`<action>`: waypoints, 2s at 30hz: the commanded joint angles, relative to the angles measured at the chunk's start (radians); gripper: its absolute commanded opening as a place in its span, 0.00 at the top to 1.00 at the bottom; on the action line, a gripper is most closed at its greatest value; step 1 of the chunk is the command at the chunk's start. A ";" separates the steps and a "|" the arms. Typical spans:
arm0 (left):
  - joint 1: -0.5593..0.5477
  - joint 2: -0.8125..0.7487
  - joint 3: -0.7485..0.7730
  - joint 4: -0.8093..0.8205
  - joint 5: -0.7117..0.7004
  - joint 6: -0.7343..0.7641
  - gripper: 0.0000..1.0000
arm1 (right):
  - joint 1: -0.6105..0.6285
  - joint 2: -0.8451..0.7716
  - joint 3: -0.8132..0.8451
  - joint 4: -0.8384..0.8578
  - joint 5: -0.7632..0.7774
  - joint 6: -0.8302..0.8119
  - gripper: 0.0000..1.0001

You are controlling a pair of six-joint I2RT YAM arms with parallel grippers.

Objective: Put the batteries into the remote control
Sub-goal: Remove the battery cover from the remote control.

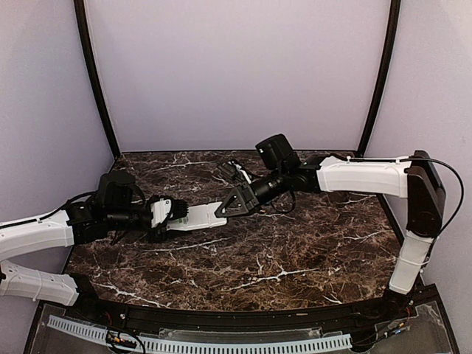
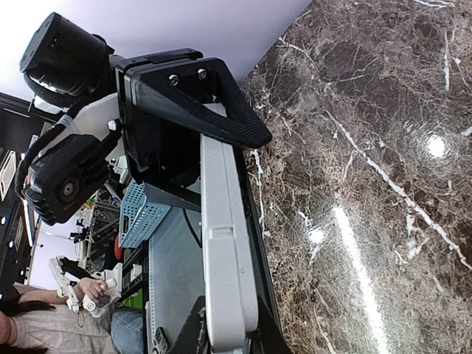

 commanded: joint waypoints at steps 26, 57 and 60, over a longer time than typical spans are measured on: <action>0.008 -0.010 -0.002 -0.002 0.017 -0.028 1.00 | -0.046 -0.050 -0.073 0.125 -0.059 0.107 0.70; 0.008 0.037 0.019 -0.044 -0.009 -0.007 1.00 | -0.017 -0.055 -0.035 0.038 -0.047 0.070 0.88; 0.007 0.038 0.020 -0.041 -0.007 -0.011 1.00 | -0.012 -0.050 -0.038 0.062 -0.060 0.080 0.88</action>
